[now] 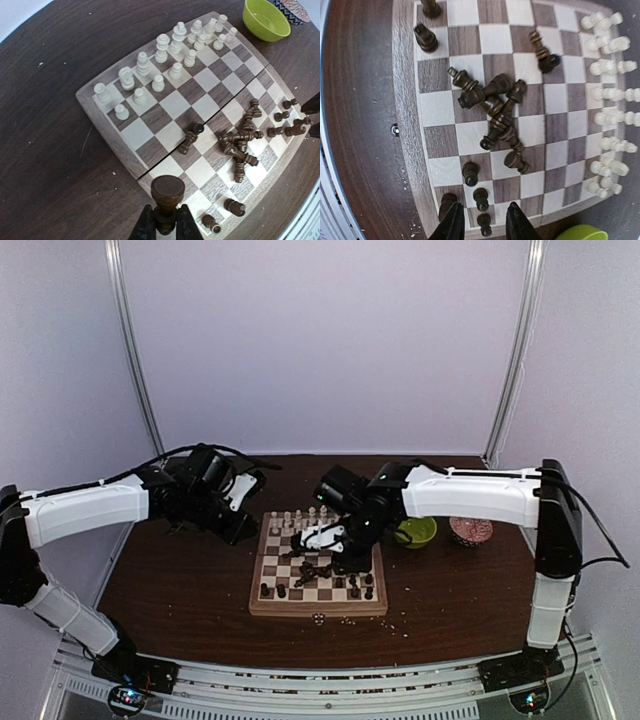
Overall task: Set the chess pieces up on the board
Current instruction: Place the pawn at b7, then pass from the left arm to the right, then pass from the right arm to the left
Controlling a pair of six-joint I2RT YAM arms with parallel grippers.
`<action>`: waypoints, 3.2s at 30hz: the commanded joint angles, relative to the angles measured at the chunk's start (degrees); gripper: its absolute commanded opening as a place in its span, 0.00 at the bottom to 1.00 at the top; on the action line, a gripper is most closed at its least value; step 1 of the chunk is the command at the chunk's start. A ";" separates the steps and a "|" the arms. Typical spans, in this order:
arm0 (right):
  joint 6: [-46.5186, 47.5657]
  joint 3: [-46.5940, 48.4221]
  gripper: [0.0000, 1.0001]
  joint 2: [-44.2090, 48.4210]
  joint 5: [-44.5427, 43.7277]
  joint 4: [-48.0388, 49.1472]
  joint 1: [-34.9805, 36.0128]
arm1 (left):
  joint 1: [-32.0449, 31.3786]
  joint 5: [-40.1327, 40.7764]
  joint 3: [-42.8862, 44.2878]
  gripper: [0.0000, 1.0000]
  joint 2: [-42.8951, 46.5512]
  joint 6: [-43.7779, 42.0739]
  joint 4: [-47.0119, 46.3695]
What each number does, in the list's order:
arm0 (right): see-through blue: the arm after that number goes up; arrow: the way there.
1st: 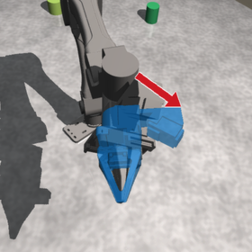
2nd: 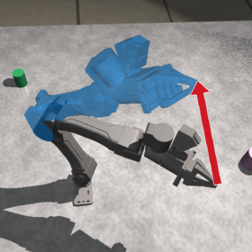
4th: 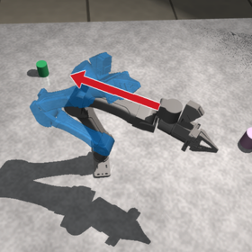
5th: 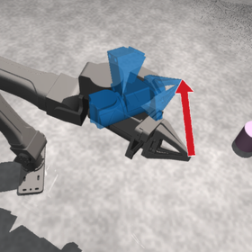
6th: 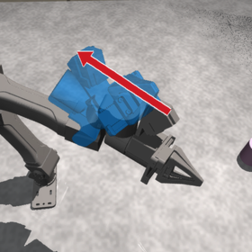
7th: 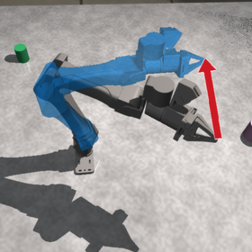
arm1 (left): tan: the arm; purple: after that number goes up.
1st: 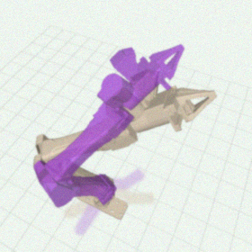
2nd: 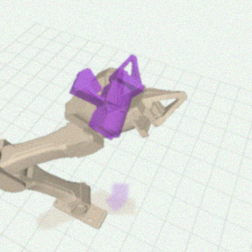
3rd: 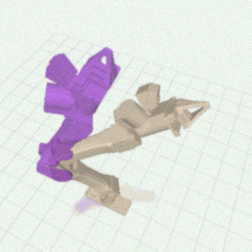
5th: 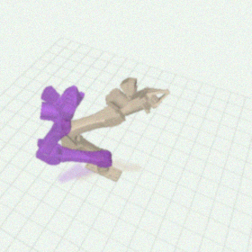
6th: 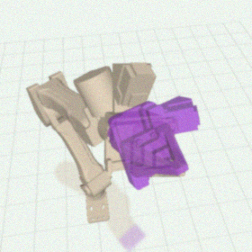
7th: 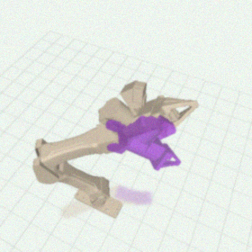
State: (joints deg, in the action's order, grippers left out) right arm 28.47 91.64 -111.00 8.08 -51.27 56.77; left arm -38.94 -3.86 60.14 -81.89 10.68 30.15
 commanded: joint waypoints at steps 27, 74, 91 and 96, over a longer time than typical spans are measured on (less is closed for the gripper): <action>31.83 9.55 0.48 5.09 -6.05 6.46 4.87 | 0.26 -48.22 21.69 0.09 -18.18 -0.37 12.38; -12.92 1.43 0.12 8.77 39.51 13.65 -14.65 | -5.26 -15.90 -5.78 0.35 6.72 -0.60 -39.18; -14.24 -0.92 0.13 8.88 41.84 15.86 -14.94 | -5.81 -27.24 0.10 0.37 -4.44 6.81 -44.24; -14.10 -0.80 0.13 8.68 41.71 15.85 -15.06 | -5.80 -30.53 1.13 0.38 -5.69 7.16 -44.29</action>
State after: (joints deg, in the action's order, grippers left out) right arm 14.72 91.07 -101.69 48.49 -36.60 41.50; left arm -44.69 -30.30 59.27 -86.80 17.06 -11.33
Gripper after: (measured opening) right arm 0.164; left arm 0.375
